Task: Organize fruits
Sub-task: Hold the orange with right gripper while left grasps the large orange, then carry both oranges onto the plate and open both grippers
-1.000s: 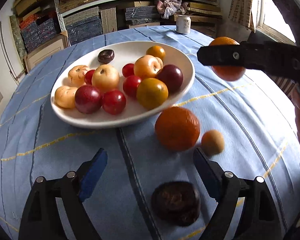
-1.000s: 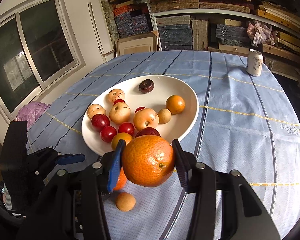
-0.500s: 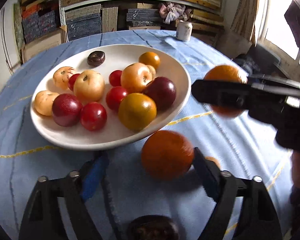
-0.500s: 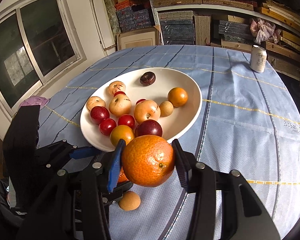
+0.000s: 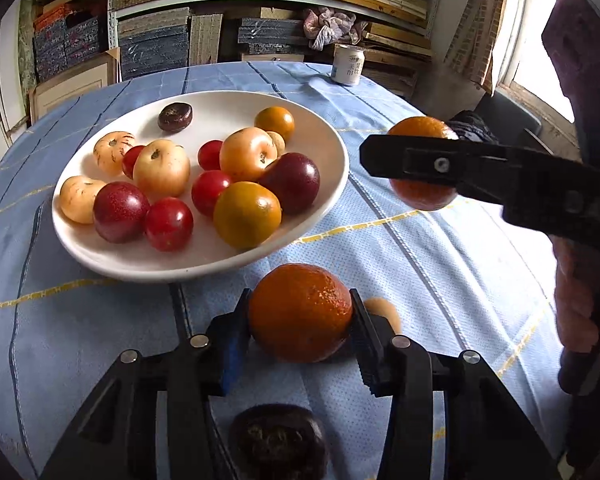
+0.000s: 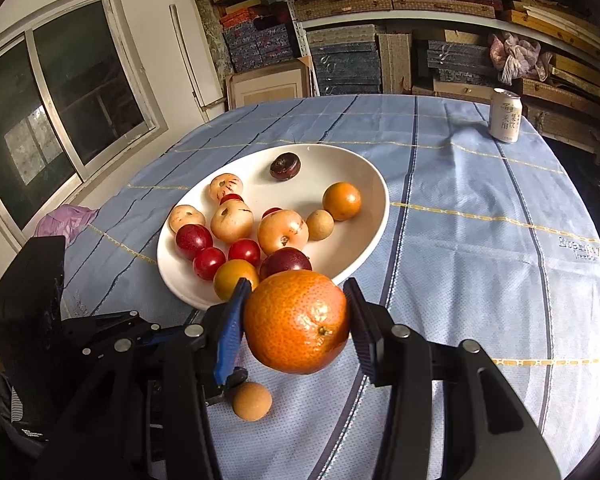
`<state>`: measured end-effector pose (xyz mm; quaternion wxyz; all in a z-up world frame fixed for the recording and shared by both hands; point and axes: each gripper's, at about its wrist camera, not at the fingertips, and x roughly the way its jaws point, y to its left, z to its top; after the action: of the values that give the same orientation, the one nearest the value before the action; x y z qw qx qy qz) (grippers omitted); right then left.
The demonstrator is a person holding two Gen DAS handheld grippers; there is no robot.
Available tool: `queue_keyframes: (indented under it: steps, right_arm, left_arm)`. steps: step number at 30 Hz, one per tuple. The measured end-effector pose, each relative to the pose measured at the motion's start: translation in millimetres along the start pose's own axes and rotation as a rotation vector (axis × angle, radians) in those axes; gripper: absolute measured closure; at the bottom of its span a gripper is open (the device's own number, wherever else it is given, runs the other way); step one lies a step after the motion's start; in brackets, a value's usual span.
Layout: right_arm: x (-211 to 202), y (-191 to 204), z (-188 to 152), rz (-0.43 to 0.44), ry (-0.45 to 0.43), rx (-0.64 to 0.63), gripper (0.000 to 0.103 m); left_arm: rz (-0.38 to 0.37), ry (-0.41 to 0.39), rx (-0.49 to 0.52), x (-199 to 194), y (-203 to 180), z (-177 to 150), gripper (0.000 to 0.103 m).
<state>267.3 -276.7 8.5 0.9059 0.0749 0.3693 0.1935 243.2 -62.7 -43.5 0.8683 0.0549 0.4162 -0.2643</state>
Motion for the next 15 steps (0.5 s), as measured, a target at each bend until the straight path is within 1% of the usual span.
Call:
queue_keyframes:
  steps: [4,10,15]
  right_arm:
    - [-4,3,0,-0.006,0.000,-0.005,0.056]
    - [-16,17,5,0.004,-0.032,-0.031,0.056]
    - [-28,28,17,-0.021,-0.074,-0.069,0.057]
  left_arm:
    - [-0.029,-0.022,-0.018,-15,0,-7,0.057]
    - [-0.075,-0.047,-0.031,-35,-1,-15,0.057]
    - [-0.057,-0.105,-0.017,-56,6,-2,0.057]
